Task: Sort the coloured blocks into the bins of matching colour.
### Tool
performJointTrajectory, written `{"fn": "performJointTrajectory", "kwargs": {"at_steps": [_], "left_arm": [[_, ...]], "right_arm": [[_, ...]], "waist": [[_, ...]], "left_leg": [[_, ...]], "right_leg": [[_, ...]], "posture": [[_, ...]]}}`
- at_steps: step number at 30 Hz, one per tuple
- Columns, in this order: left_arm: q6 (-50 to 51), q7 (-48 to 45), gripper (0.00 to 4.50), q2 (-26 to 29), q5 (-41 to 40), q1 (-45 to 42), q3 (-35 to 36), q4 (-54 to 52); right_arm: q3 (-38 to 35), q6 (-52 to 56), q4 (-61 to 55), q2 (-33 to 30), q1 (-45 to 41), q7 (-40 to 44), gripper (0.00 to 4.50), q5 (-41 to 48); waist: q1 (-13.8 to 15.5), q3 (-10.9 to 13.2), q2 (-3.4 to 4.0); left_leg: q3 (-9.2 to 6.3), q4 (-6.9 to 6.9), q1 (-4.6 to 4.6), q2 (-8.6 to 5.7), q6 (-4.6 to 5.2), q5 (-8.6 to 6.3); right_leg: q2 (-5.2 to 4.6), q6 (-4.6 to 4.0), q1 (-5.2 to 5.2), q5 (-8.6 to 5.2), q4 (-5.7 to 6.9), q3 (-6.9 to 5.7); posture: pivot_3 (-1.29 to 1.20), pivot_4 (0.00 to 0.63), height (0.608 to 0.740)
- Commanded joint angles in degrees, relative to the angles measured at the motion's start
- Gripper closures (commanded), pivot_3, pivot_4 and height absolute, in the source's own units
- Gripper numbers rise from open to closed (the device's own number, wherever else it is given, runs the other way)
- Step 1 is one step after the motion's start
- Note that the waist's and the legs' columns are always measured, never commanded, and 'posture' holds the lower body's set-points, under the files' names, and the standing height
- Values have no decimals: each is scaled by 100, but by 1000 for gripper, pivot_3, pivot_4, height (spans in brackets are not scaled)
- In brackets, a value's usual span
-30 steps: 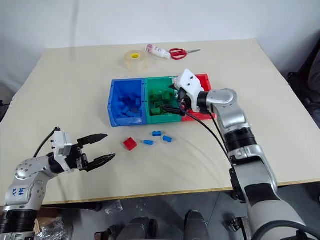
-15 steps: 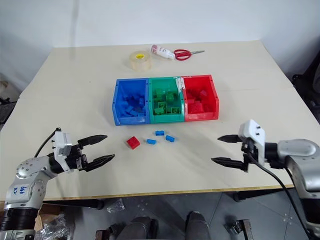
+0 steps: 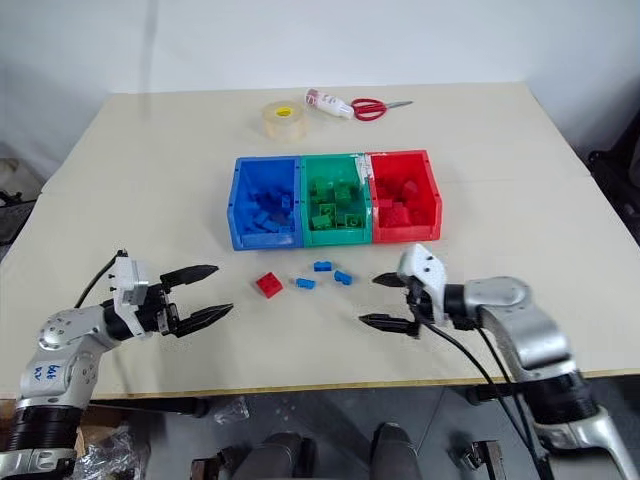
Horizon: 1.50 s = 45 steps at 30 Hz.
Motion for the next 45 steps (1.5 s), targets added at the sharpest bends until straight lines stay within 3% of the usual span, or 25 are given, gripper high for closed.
{"fn": "performJointTrajectory", "kwargs": {"at_steps": [1,7,10,21,22,30,31,33,43,45], "left_arm": [[-22,47,0,-10,-64,125,57,-371],[35,139,0,23,-107,317,170,-573],[46,182,0,18,-113,352,184,-605],[-4,232,0,-28,-108,368,172,-569],[-9,234,0,-35,-103,352,163,-555],[-42,247,0,-82,-91,351,157,-557],[-45,250,0,-85,-90,361,158,-564],[-47,255,0,-87,-90,379,162,-572],[-59,265,0,-95,-87,414,160,-595],[-61,262,0,-86,-90,420,172,-601]], "right_arm": [[224,-390,593,401,-517,-244,56,-346],[463,-854,1503,802,-1004,-251,56,-719],[500,-993,1607,889,-1048,-228,639,-803],[330,-647,589,858,-895,-174,4437,-579],[319,-576,492,854,-926,-160,4478,-542],[332,-311,290,727,-1061,-120,4478,-537],[360,-227,289,682,-1059,-114,4316,-557],[398,-95,284,621,-1053,-109,3943,-580],[668,-331,1125,707,-1305,-254,562,-1068],[776,-285,1263,739,-1391,-248,305,-1172]], "waist": [[-8,0,0],[-7,0,0],[-19,0,0],[-24,0,1],[-23,0,1],[-16,0,0],[-17,0,0],[-16,0,0],[-29,0,0],[-34,0,0]], "left_leg": [[0,0,1,3,0,0],[-5,-2,0,0,-1,0],[-5,-2,0,0,-1,0],[-4,-2,0,2,-1,0],[-4,-2,0,2,-1,0],[-4,-2,1,2,-1,0],[-4,-2,0,2,-1,0],[-4,-2,0,1,-1,0],[-3,-4,1,2,-1,0],[-3,-4,1,2,-1,0]], "right_leg": [[2,0,0,0,0,0],[3,0,-5,0,9,-1],[3,0,-5,0,10,-2],[4,0,-6,0,11,-2],[4,0,-6,0,11,-2],[4,0,-6,0,11,-1],[4,0,-6,0,11,-1],[4,0,-6,0,11,-1],[5,0,-7,0,11,-1],[5,0,-8,0,11,-1]], "posture": [[0,150,740],[0,150,740],[0,150,740],[0,150,740],[0,150,740],[0,150,740],[0,150,740],[0,150,740],[0,150,740],[0,150,740]]}}
